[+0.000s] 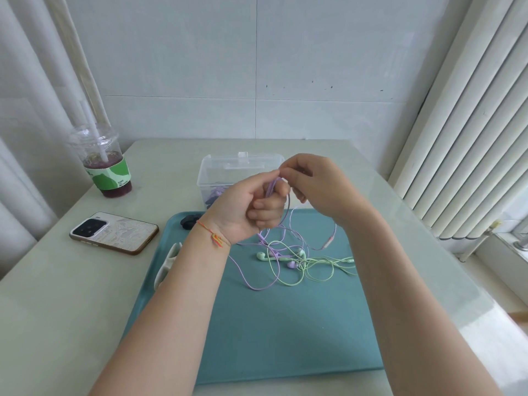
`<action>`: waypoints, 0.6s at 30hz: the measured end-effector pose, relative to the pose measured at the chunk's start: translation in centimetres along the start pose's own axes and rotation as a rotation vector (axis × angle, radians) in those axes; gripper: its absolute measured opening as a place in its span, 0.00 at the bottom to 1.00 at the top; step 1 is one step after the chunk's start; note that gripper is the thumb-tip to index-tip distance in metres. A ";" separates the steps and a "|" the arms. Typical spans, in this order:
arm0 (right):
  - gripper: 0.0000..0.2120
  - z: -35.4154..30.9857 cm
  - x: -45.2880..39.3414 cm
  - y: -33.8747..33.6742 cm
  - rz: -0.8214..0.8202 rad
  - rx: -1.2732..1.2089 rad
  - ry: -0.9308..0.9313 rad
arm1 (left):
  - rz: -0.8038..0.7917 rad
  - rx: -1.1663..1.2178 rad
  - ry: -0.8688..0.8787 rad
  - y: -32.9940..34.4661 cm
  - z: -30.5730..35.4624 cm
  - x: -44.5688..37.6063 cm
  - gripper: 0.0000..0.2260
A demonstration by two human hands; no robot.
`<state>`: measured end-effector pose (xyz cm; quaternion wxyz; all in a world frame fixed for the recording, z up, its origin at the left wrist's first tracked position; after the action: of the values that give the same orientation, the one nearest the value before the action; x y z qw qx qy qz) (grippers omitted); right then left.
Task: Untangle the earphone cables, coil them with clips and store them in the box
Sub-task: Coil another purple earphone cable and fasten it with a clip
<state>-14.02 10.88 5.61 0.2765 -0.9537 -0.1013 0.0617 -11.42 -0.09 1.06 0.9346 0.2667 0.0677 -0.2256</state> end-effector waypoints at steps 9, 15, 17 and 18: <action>0.11 0.8 0.5 3.1 -0.270 0.220 0.085 | 0.240 0.352 0.369 -1.3 2.5 -0.5 0.19; 0.08 1.0 0.6 2.9 -0.272 0.255 0.093 | 0.380 -0.212 0.432 -2.7 2.3 -0.5 0.16; 0.08 0.8 0.7 2.5 -0.258 0.247 0.094 | 0.427 -0.433 0.405 -2.9 2.0 -0.4 0.14; 0.08 0.7 0.7 2.2 -0.243 0.239 0.096 | 0.433 -0.531 0.372 -2.8 1.9 -0.3 0.14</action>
<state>-13.10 9.60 3.77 0.3978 -0.8966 -0.1945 -0.0063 -12.92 -3.14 1.43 0.9688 0.0600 0.2341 0.0545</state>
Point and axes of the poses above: each hand's wrist, its own x-axis away from the middle knuckle, its own y-axis out of the palm, z = x × y, the point moved 5 cm from there along -x, towards the middle knuckle, and after that the axes turned 15 degrees about y, right-handed, at the moved point
